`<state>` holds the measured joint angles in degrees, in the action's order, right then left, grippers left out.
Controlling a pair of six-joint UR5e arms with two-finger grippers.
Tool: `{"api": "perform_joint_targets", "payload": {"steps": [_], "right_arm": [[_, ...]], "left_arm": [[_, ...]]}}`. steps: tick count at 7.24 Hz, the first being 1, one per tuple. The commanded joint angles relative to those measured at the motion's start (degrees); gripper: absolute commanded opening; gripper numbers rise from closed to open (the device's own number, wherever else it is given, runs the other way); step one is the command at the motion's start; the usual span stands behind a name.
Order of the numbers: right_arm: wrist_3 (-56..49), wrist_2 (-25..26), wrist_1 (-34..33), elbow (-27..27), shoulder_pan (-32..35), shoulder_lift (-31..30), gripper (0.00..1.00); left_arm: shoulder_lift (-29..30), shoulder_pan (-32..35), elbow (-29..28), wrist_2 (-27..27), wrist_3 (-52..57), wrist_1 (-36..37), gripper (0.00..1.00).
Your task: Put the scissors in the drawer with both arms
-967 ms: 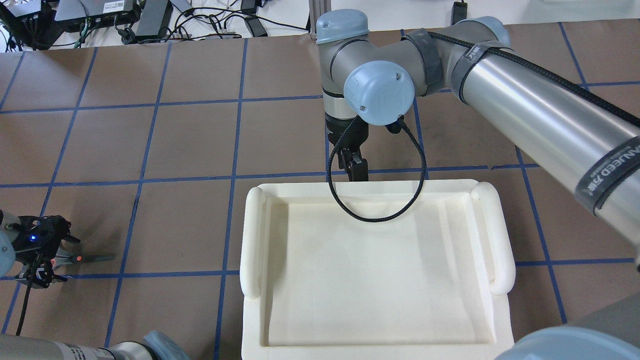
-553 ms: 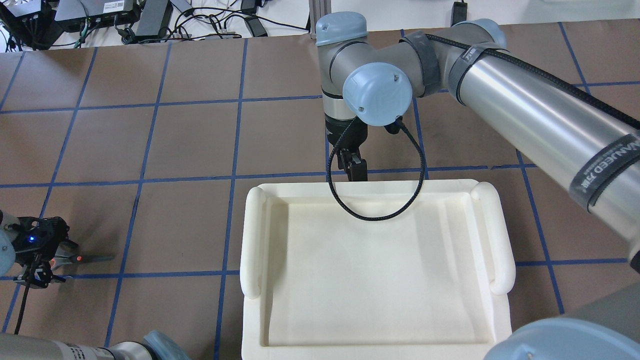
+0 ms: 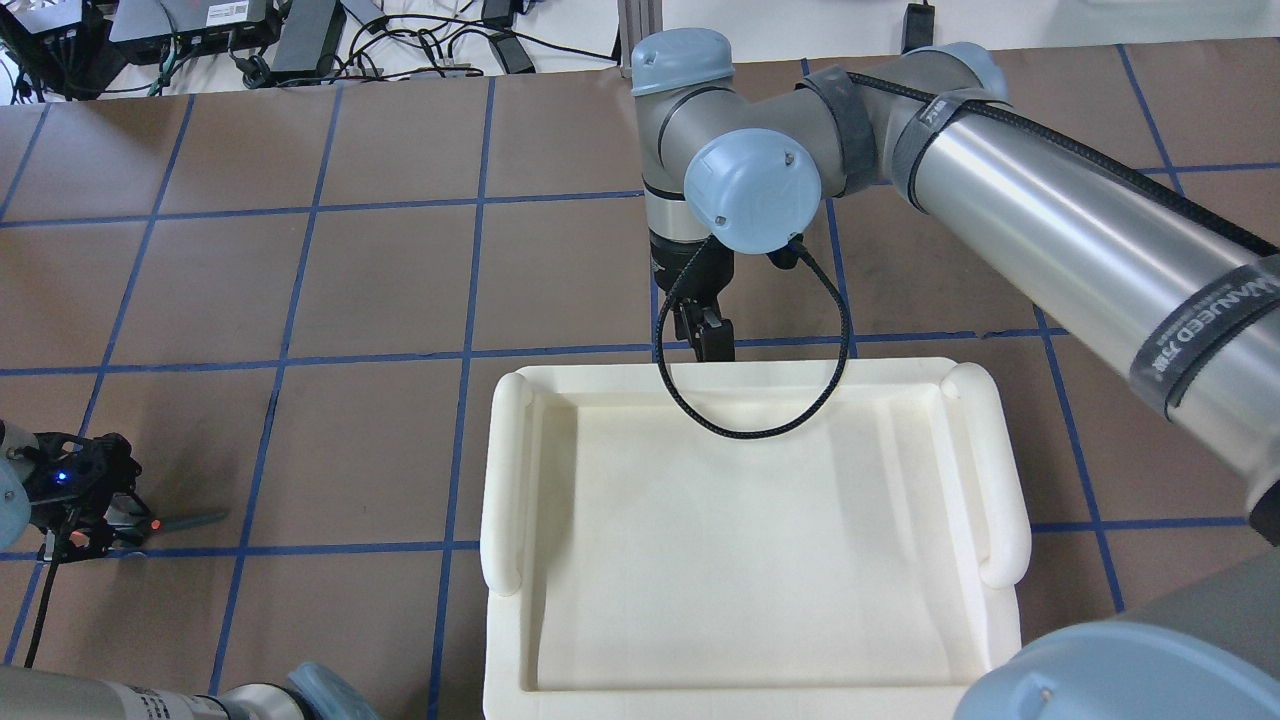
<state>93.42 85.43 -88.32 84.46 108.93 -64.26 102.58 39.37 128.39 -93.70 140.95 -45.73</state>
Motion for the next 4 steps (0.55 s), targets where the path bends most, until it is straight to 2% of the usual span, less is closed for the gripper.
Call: {"api": "perform_joint_targets", "payload": {"steps": [1,2,4], "right_arm": [[0.0,-0.09,0.08,0.09,-0.03,0.1,1.0],[0.09,-0.96,0.17,0.09,-0.03,0.1,1.0],[0.18,-2.37,0.61,0.18,-0.03,0.18,1.0]], "left_arm": [[0.51,0.09,0.02,0.1,0.12,0.38,0.2],[0.6,0.18,0.02,0.27,0.2,0.38,0.07],[-0.09,1.49,-3.03,-0.08,-0.58,0.12,0.0]]}}
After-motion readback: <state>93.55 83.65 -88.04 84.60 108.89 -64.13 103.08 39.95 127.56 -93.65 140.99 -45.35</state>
